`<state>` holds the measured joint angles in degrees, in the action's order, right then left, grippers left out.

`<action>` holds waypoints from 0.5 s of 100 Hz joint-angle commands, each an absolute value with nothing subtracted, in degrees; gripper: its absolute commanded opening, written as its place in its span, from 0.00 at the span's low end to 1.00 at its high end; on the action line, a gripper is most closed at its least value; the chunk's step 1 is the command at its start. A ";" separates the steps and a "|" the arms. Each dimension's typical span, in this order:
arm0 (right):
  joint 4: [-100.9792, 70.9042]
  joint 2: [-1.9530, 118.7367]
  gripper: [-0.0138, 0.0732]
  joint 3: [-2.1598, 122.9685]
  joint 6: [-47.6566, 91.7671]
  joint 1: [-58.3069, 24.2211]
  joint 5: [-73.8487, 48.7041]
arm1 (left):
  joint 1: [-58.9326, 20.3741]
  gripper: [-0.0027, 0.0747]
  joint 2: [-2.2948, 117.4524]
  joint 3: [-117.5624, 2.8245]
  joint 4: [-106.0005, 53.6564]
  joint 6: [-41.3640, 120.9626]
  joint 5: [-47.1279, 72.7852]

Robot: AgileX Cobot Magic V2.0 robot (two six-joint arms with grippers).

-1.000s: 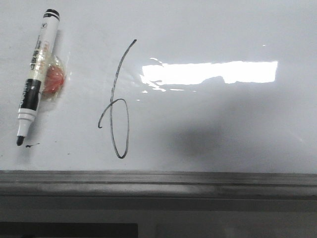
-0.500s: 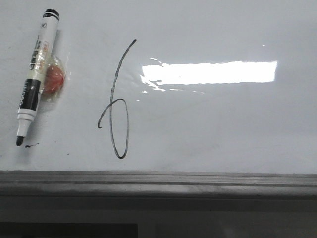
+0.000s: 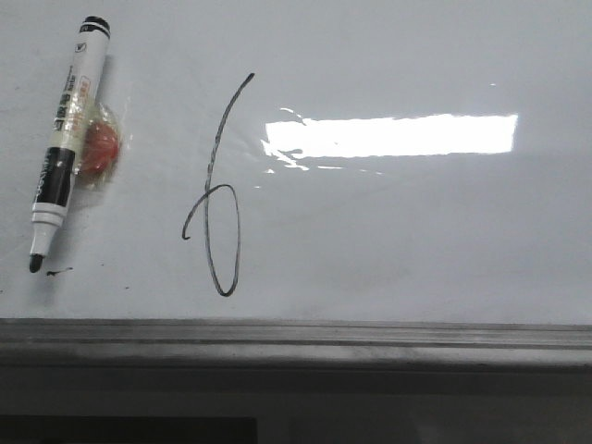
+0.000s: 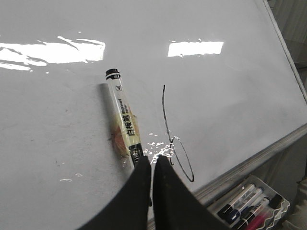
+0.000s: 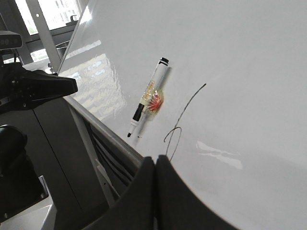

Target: Write number 6 on whiteboard

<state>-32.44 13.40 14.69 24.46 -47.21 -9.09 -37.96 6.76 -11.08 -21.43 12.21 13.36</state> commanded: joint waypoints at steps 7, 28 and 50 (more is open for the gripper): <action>-32.28 13.64 0.09 16.23 25.07 -46.89 -5.75 | -37.72 0.01 7.32 -12.73 -21.84 12.30 8.98; -32.28 13.64 0.09 16.23 25.07 -46.89 -5.75 | -35.17 0.01 7.32 -12.30 -8.89 11.21 8.21; -32.28 13.64 0.09 16.23 25.07 -46.89 -5.75 | -20.56 0.01 7.32 -8.20 -7.13 3.46 5.28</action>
<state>-32.35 13.40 14.69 24.46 -47.21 -9.09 -25.67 6.76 -8.17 -7.66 5.35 10.46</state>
